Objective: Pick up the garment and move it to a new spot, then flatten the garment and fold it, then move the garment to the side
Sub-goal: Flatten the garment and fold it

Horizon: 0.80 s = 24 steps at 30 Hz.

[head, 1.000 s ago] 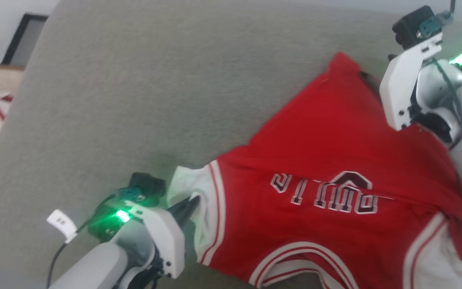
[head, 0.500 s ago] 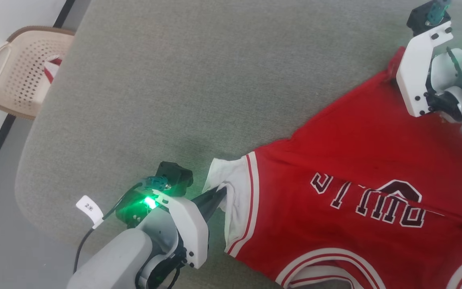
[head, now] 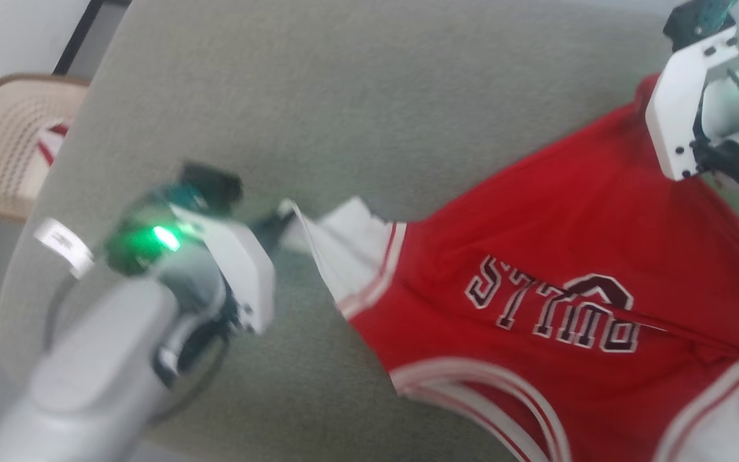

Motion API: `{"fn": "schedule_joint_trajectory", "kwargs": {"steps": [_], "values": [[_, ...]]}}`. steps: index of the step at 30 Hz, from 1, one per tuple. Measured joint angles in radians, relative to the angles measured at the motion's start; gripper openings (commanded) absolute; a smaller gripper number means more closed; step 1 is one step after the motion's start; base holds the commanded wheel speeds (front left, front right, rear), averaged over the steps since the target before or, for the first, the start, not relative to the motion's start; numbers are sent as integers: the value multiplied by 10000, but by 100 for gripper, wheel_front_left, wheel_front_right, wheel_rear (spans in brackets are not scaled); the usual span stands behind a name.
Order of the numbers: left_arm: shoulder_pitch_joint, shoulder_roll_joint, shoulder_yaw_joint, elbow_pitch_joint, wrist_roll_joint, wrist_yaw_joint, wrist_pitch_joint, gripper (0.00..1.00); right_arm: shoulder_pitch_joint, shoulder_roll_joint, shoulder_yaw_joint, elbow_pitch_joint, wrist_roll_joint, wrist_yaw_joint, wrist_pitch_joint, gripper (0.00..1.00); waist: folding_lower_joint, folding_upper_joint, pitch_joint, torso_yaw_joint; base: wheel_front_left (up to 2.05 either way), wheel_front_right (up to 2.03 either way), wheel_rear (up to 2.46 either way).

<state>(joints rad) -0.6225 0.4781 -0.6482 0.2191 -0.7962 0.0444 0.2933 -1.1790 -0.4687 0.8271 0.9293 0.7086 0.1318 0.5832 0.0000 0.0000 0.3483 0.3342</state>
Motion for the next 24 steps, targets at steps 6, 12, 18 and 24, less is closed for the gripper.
{"fn": "schedule_joint_trajectory", "kwargs": {"steps": [6,12,18,24], "values": [[-1407,794,349,-309,138,157,1041,0,-377,-198,111,-393,280,-2,-550,0,0,0,-558,-614,0,0,0],[-3058,1390,546,-98,428,-73,1896,0,-848,-314,42,-736,403,-2,-1091,0,0,0,-1147,-1242,0,0,0],[-4749,1457,587,660,732,-424,2261,0,-1371,-353,-265,-897,397,-2,-1469,0,0,0,-1643,-1800,0,0,0],[-6360,1246,535,1766,1344,-721,1889,0,-1903,-301,-646,-794,-6,0,-1971,0,0,0,-1746,-2212,0,0,0]]}}
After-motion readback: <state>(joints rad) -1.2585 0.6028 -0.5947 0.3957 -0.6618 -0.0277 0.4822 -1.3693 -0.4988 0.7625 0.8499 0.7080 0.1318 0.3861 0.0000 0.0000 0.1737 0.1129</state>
